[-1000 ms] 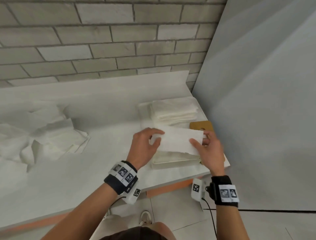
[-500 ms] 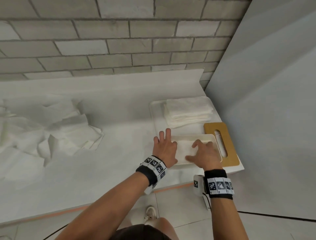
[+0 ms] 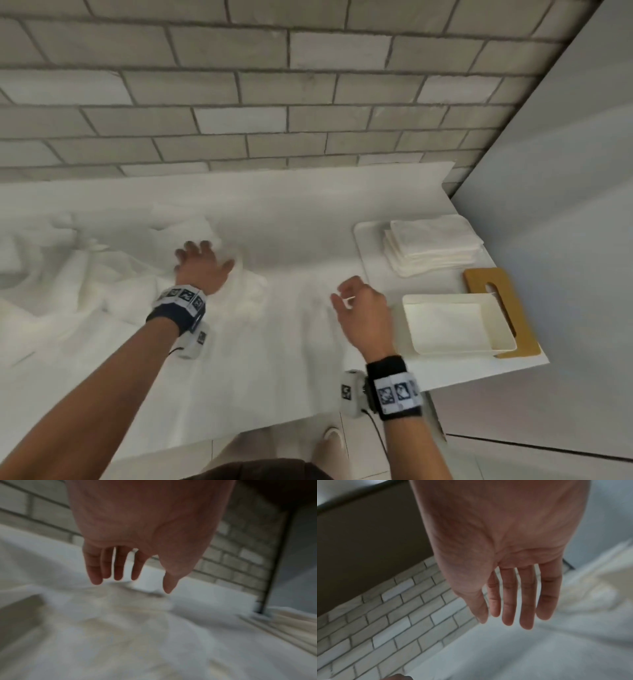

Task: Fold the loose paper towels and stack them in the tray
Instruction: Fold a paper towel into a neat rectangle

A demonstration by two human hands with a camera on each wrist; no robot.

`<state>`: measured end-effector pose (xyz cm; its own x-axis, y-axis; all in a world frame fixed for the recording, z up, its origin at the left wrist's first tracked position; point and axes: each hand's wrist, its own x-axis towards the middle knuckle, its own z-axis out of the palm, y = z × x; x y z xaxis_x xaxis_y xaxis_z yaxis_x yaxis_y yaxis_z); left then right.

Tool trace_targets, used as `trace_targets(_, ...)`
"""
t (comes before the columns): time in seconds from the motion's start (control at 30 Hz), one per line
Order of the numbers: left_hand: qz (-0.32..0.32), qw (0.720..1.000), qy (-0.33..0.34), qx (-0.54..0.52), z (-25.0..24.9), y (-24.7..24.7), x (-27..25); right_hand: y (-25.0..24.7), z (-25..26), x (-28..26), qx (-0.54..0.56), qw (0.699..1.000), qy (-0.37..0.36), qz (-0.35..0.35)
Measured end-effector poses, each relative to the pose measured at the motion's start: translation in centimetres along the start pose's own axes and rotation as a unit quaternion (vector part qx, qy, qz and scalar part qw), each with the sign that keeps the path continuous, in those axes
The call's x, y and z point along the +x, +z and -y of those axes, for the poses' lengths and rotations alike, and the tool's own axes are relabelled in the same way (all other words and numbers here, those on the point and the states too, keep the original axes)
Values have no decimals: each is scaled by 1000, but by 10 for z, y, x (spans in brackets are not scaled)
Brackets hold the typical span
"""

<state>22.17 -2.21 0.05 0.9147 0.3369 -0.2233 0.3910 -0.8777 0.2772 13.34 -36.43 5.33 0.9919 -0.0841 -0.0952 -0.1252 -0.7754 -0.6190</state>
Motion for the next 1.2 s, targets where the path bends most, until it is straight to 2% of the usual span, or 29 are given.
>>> trace_targets(0.03, 35, 999, -35, 7, 18, 0, 7, 23, 12, 6, 20, 999, 9, 26)
trace_targets(0.1, 60, 997, -28, -26, 38, 5, 9, 62, 35, 17, 50, 996, 35, 69)
trace_targets(0.2, -10, 991, 81, -106, 43, 17, -14, 101, 60, 30, 65, 993, 53, 83)
trace_targets(0.27, -39, 972, 180, -145, 45, 21, -41, 115, 76, 37, 69, 994, 51, 71)
trace_targets(0.33, -16, 948, 282, -145, 55, 21, -62, 122, 96, 47, 76, 995, 40, 54)
trace_targets(0.4, 15, 936, 330, -125, 69, 20, -76, 129, 118, 60, 70, 996, 29, 51)
trace_targets(0.47, 3, 937, 317, -144, 85, 19, -79, 144, 139, 74, 42, 995, 20, 88)
trace_targets(0.53, -35, 946, 264, -186, 102, 21, -73, 166, 158, 83, -11, 987, 9, 158)
trace_targets(0.6, -49, 960, 216, -173, 116, 22, -61, 190, 171, 85, -86, 972, -4, 219)
trace_targets(0.63, -37, 967, 200, -152, 119, 21, -56, 201, 173, 83, -111, 967, -14, 227)
trace_targets(0.7, -1, 972, 197, -128, 124, 19, -47, 217, 177, 77, -105, 972, -40, 207)
trace_targets(0.83, 33, 962, 228, -148, 119, 13, -47, 220, 169, 61, -4, 991, -66, 119)
trace_targets(0.93, 10, 957, 220, -189, 113, 6, -54, 197, 154, 53, 68, 992, -97, 51)
trace_targets(1.0, -21, 955, 181, -235, 102, -7, -57, 166, 147, 50, 151, 983, -104, 32)
trace_targets(1.03, -21, 950, 163, -265, 95, -16, -58, 146, 144, 47, 196, 975, -103, 33)
trace_targets(1.1, 24, 925, 158, -345, 75, -33, -61, 104, 145, 37, 279, 954, -104, 49)
trace_targets(1.2, 140, 856, 192, -458, 40, -52, -63, 58, 154, 22, 373, 920, -98, 70)
